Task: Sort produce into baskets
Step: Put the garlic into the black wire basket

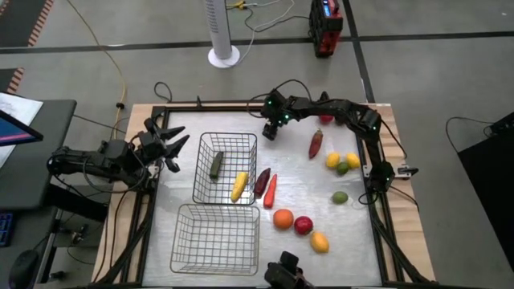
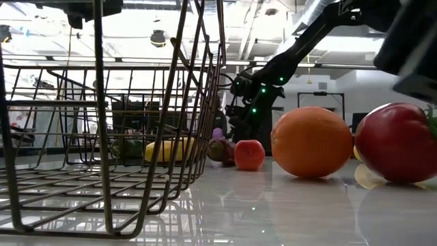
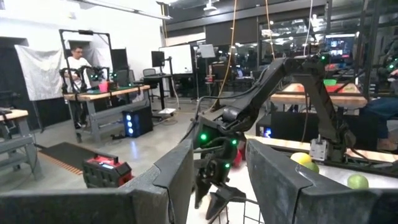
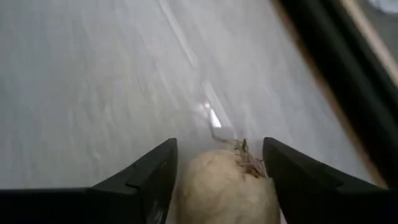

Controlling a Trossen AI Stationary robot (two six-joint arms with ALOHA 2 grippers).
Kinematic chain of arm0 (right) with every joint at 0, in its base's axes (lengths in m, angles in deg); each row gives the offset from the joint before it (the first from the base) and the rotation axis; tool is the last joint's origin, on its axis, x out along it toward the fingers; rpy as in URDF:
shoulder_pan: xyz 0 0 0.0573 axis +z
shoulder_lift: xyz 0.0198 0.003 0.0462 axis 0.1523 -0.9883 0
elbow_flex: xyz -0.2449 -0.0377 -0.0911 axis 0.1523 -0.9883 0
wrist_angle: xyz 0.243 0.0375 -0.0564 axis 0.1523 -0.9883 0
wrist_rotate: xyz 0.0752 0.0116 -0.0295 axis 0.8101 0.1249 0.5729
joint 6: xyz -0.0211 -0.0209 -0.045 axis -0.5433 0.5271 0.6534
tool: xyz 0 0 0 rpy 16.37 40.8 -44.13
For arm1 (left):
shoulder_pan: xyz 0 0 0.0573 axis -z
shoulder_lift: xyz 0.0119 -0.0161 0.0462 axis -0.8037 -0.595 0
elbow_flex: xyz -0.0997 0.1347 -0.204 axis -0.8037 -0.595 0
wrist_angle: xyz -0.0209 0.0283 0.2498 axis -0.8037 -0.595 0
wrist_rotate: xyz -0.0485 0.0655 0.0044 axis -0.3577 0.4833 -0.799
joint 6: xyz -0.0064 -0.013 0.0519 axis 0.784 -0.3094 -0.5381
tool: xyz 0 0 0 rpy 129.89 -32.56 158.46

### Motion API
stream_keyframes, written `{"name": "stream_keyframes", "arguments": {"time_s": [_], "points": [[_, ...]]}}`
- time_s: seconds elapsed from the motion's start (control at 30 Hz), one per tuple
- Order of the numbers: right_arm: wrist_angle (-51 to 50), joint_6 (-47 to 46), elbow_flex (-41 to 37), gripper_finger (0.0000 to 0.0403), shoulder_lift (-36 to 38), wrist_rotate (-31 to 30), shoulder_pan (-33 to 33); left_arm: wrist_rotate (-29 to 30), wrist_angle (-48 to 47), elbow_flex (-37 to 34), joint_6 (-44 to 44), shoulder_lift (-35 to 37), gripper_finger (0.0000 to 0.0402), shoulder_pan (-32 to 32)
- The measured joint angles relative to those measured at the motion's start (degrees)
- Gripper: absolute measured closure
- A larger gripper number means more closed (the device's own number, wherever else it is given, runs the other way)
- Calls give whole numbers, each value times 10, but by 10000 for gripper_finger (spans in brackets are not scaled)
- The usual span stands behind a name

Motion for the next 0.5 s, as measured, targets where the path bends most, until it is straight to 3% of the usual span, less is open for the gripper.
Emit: {"name": "stream_keyframes", "arguments": {"time_s": [0.2,0.37,0.5], "points": [[-30,5,0,236,5,0,4,0,-5,0,3,0,264,0],[-73,5,0,239,34,13,14,0,-10,0,5,0,264,0],[-115,-16,-1,216,93,13,29,0,-10,0,4,0,264,0]]}}
